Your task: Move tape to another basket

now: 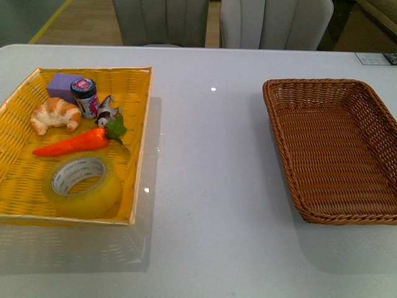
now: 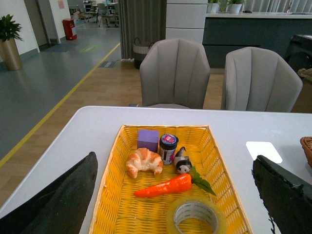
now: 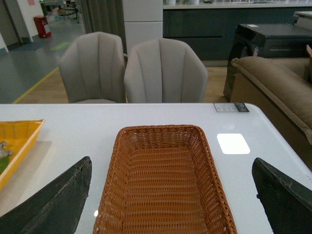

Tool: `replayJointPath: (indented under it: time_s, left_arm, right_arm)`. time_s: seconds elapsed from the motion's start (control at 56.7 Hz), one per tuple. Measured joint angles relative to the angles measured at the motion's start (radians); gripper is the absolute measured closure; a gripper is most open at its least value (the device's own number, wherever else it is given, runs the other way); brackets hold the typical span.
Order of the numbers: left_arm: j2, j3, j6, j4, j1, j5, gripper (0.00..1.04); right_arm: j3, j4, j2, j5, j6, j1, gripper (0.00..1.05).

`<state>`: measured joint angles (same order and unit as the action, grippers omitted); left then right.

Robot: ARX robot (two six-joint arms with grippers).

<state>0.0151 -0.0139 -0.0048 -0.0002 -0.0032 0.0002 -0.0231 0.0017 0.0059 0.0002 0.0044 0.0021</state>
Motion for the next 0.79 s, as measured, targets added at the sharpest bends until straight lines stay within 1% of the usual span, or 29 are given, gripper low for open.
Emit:
replayJointPath:
  time_s: [0.617,0.652,0.688,0.723,0.758,0.793]
  left_arm:
    - [0.0,0.0,0.0,0.0,0.0,0.001,0.09]
    - [0.023,-0.016,0.018,-0.049,0.015,0.052,0.09]
    - [0.087,-0.068,0.039,-0.169,0.036,0.148,0.09]
    - [0.195,-0.12,0.061,-0.239,0.039,0.204,0.09]
    - [0.271,-0.144,0.069,-0.231,0.035,0.214,0.09]
    - [0.367,-0.169,0.079,-0.181,0.028,0.213,0.09]
  right_arm:
    - [0.0,0.0,0.0,0.0,0.0,0.0,0.09]
    - [0.0,0.0,0.0,0.0,0.0,0.0,0.09]
    - [0.0,0.0,0.0,0.001,0.0,0.0,0.09]
    - [0.0,0.0,0.0,-0.002,0.0,0.0,0.09]
    - [0.0,0.0,0.0,-0.001,0.0,0.0,0.09]
    - [0.0,0.0,0.0,-0.001,0.0,0.0,0.09]
